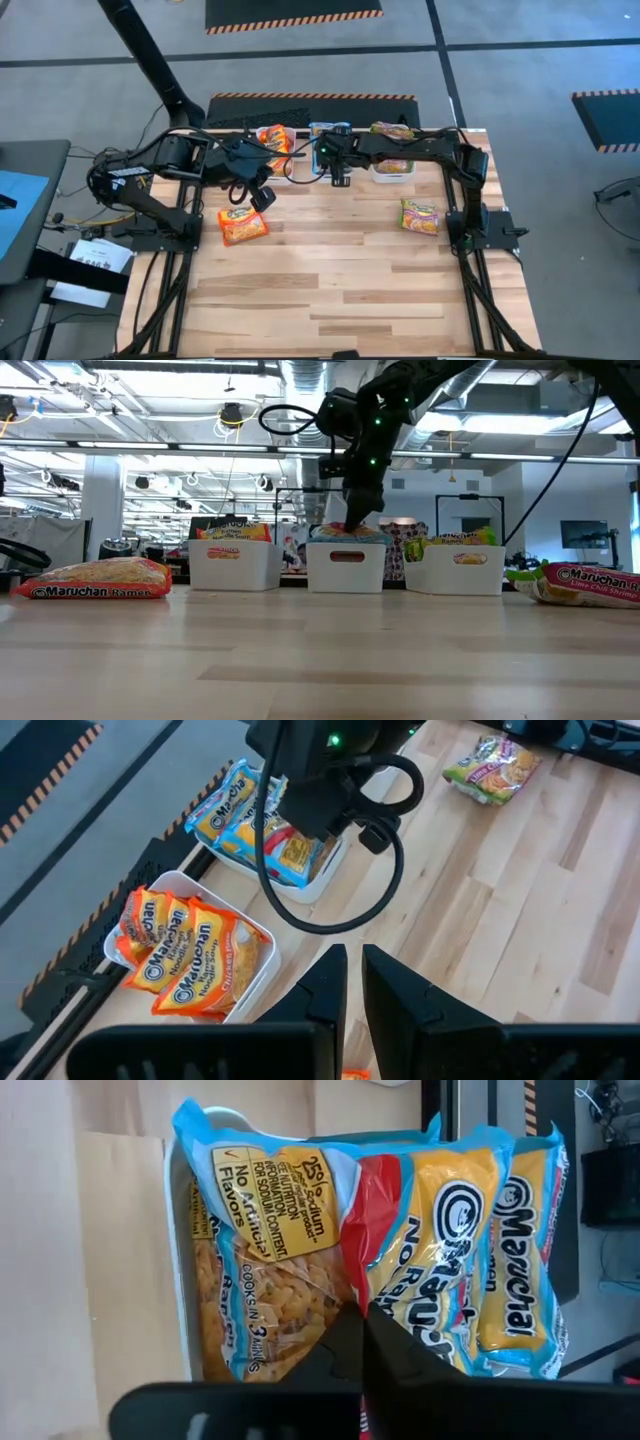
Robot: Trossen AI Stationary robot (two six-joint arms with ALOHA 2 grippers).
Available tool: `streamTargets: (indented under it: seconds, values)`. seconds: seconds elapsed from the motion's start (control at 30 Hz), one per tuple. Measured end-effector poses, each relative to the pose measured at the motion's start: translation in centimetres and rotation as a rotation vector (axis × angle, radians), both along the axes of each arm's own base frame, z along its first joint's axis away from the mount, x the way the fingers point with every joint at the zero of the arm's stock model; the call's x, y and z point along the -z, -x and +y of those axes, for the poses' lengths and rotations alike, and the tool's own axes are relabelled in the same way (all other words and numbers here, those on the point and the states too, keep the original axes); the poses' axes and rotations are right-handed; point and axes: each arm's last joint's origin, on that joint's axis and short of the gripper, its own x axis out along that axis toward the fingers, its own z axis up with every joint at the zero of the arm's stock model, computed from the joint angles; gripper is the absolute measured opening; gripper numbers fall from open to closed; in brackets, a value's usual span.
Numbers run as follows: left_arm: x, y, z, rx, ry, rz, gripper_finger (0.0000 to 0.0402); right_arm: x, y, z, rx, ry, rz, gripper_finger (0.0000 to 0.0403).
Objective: Sort Maruchan noodles
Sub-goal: Put the blue noodle pack into the center white bin
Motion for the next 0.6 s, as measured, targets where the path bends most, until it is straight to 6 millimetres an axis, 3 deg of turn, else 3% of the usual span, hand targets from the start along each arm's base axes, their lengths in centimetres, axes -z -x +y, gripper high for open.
streamTargets:
  seconds: [0.13, 0.6]
  values:
    - [0.0, 0.0, 0.0, -0.001, -0.001, 0.000, 0.0025, 0.1, 0.0, 0.2, -0.021, -0.017, 0.008, 0.0020]
    - [0.0, 0.0, 0.0, -0.002, 0.000, -0.001, 0.0025, -0.4, 0.6, 1.0, 0.050, -0.086, -0.001, 0.0130]
